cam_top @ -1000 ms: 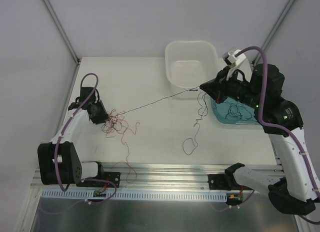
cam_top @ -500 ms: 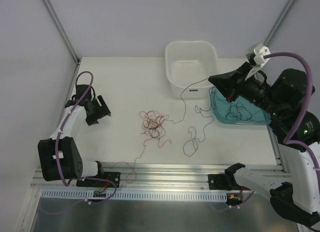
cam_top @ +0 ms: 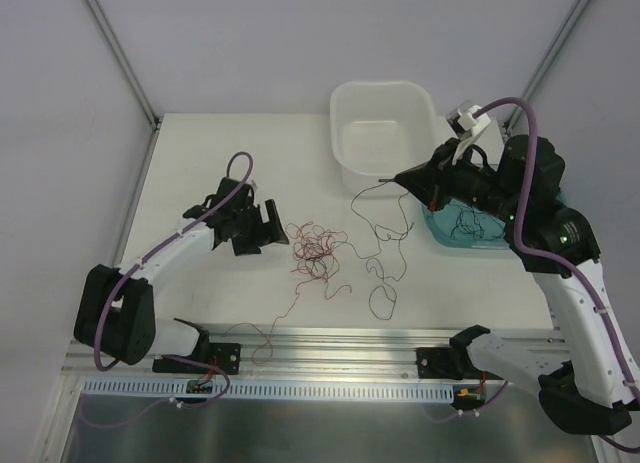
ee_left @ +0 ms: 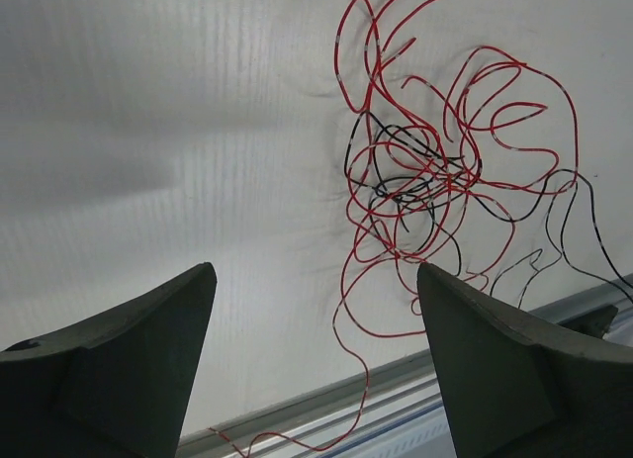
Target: Untangle the cables
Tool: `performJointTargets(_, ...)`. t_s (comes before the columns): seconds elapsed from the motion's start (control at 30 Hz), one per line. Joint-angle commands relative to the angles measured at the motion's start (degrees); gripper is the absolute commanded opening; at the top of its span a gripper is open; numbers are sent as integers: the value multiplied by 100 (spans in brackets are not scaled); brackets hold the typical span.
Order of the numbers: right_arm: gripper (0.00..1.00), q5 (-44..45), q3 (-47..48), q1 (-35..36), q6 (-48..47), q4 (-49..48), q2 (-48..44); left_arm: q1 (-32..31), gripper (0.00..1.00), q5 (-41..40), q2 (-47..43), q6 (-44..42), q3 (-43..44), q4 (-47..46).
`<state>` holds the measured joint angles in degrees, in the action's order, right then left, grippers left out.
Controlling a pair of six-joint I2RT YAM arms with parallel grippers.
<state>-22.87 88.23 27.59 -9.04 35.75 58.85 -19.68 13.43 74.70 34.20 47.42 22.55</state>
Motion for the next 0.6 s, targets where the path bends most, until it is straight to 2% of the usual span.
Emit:
performJointTargets(0.0, 0, -226, -112, -26, 192, -191, -277, -264, 83, 28, 640, 307, 258, -496)
performJointTargets(0.17, 1, -218, -542, -17, 324, -191, -488, -667, 81, 37, 1432, 526, 900, -664)
performJointTargets(0.4, 1, -279, -859, -26, 447, -129, -752, -1055, 82, -481, 2250, 948, 1401, -655)
performJointTargets(0.57, 1, -323, -1053, 0, 534, -138, -901, -1222, 74, -1166, 2602, 1080, 1472, -594)
